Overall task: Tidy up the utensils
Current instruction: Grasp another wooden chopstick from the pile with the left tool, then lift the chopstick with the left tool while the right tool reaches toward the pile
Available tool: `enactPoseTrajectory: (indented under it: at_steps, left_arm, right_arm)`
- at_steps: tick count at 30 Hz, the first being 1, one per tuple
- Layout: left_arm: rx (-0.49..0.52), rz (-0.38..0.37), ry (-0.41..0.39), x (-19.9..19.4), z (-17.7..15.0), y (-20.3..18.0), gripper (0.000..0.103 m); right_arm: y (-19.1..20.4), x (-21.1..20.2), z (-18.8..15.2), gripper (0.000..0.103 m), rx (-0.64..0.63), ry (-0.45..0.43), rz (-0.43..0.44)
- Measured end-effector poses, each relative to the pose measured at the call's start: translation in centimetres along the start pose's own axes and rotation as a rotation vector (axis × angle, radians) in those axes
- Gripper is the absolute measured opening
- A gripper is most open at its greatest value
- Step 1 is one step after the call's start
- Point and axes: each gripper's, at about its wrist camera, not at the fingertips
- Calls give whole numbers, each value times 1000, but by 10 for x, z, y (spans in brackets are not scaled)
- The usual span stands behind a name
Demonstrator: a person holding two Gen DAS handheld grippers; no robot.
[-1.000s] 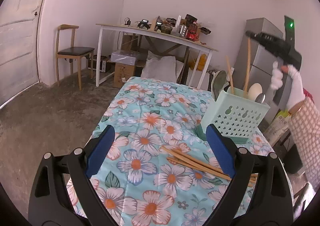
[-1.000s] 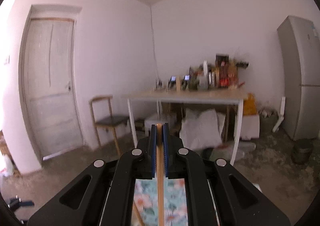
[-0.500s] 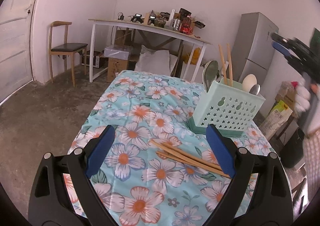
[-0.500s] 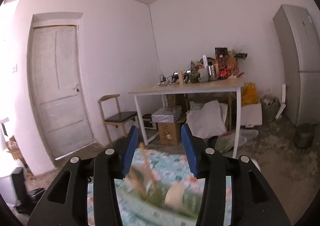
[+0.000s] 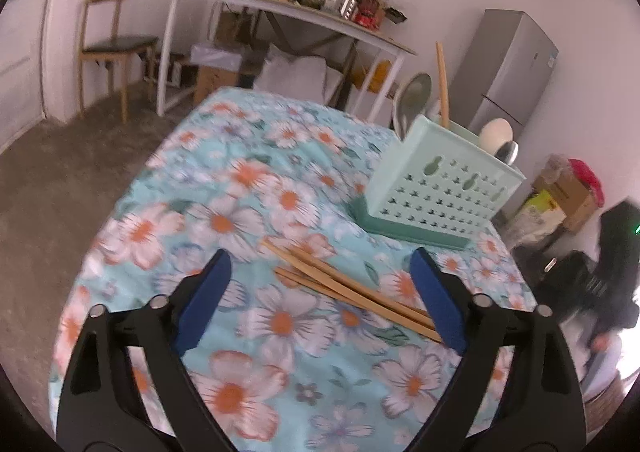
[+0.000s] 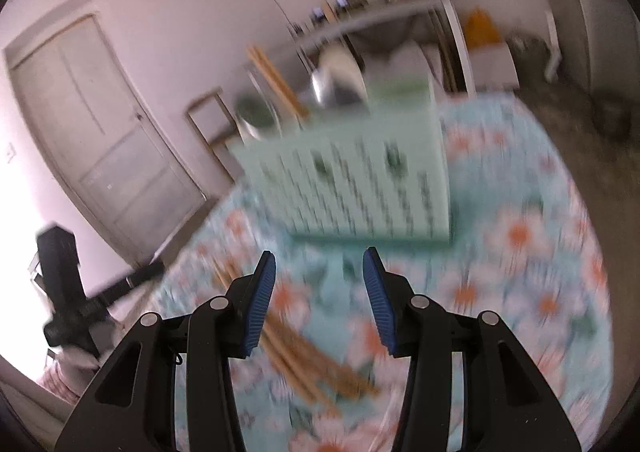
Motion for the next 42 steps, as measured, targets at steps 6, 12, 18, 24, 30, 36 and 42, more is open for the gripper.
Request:
enactPoseTrajectory:
  at_steps: [6, 12, 18, 24, 30, 36, 42]
  left_arm:
    - [-38, -85, 73, 22, -5, -10, 57]
    - [-14, -115, 102, 46, -4, -17, 48]
    - [-53, -97, 185, 64, -15, -9, 45]
    - [-65, -94, 188, 65, -15, -7, 45]
    - [-121, -79, 211, 76, -14, 2, 34]
    - [-225, -81, 210, 84, -11, 21, 24]
    - [-353, -102, 215, 93, -11, 38, 19]
  right_arm:
    - [-5, 12, -21, 45, 35, 66, -3]
    - [-3, 13, -20, 45, 40, 63, 15]
    - [-6, 12, -21, 45, 45, 62, 15]
    - [-13, 11, -22, 45, 67, 65, 15]
    - [-13, 13, -23, 45, 66, 72, 15]
    - [-12, 13, -25, 45, 68, 75, 13]
    - [-9, 12, -26, 45, 65, 77, 14]
Point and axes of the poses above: each gripper's, at about its wrist camera, not at the fingertips, and x roughly the way its jaws point, y to its left, z to its top, and after that the axes turned 5 degrees about -y, right-handed
